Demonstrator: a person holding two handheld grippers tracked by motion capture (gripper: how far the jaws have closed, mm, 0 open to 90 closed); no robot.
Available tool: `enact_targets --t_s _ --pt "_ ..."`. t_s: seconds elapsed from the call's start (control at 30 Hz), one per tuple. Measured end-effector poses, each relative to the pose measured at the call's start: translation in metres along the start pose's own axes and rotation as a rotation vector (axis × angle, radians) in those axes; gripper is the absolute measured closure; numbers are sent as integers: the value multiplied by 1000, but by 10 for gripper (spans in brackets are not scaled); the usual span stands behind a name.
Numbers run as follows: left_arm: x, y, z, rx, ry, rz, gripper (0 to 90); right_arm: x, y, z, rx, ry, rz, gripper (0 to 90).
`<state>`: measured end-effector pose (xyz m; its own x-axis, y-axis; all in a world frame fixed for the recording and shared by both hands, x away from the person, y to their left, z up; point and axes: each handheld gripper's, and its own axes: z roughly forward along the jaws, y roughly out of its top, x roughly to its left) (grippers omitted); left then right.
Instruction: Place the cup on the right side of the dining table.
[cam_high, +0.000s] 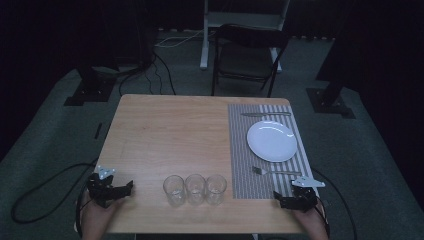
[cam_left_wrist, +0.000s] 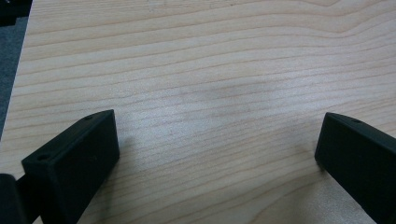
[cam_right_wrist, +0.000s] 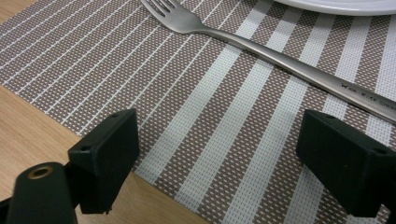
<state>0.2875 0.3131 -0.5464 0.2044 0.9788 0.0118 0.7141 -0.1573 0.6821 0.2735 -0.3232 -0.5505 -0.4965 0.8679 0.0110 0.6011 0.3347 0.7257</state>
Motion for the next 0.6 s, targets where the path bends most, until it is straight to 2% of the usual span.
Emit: enact_targets --t_s 0.33,0.6 --pt "0 1 0 2 -2 3 1 -1 0 0 1 9 -11 126" --pt "0 1 0 2 -2 3 1 -3 3 0 29 23 -23 124"
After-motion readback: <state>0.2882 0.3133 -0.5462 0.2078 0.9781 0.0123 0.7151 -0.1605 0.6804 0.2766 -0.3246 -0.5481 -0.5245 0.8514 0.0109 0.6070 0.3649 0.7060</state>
